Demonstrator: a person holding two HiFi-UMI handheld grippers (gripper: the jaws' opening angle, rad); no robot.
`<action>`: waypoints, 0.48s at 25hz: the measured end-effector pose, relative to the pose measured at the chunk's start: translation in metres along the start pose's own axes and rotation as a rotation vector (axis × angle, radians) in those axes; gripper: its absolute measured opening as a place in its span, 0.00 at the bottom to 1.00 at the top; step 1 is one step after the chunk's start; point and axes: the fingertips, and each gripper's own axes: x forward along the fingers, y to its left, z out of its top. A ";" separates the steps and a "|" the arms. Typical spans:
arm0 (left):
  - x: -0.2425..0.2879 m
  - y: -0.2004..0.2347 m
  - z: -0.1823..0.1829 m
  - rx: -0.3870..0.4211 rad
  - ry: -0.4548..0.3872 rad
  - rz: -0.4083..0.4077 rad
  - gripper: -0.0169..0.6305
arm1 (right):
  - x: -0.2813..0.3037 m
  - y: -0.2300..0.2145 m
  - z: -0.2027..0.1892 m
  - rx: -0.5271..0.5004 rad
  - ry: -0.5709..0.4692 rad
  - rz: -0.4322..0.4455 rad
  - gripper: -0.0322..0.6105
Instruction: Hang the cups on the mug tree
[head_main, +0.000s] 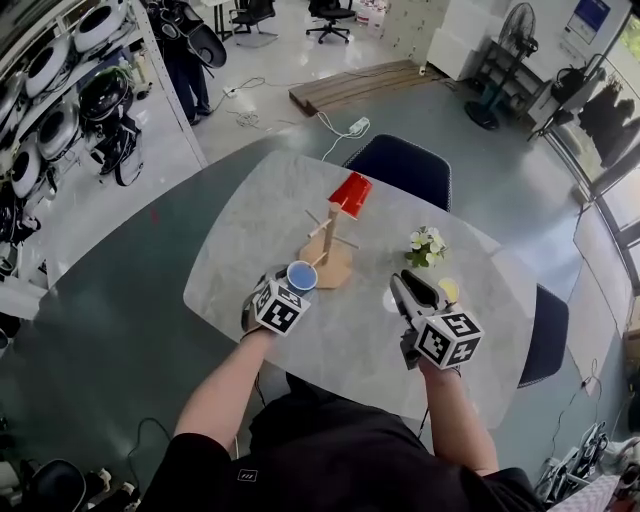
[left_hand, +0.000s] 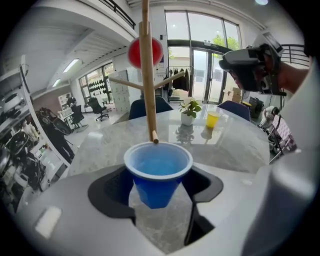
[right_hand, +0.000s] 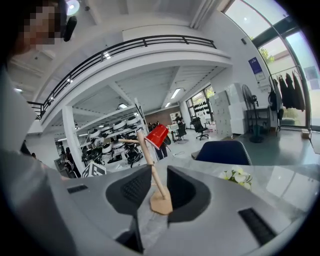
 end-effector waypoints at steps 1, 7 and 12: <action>0.000 0.000 0.002 0.012 0.005 0.005 0.50 | -0.002 -0.003 0.000 0.003 -0.004 -0.002 0.21; 0.002 -0.001 0.015 0.084 0.029 0.042 0.50 | -0.009 -0.019 0.007 0.011 -0.027 -0.002 0.21; 0.007 -0.001 0.026 0.156 0.051 0.057 0.50 | -0.010 -0.026 0.009 0.022 -0.031 0.003 0.21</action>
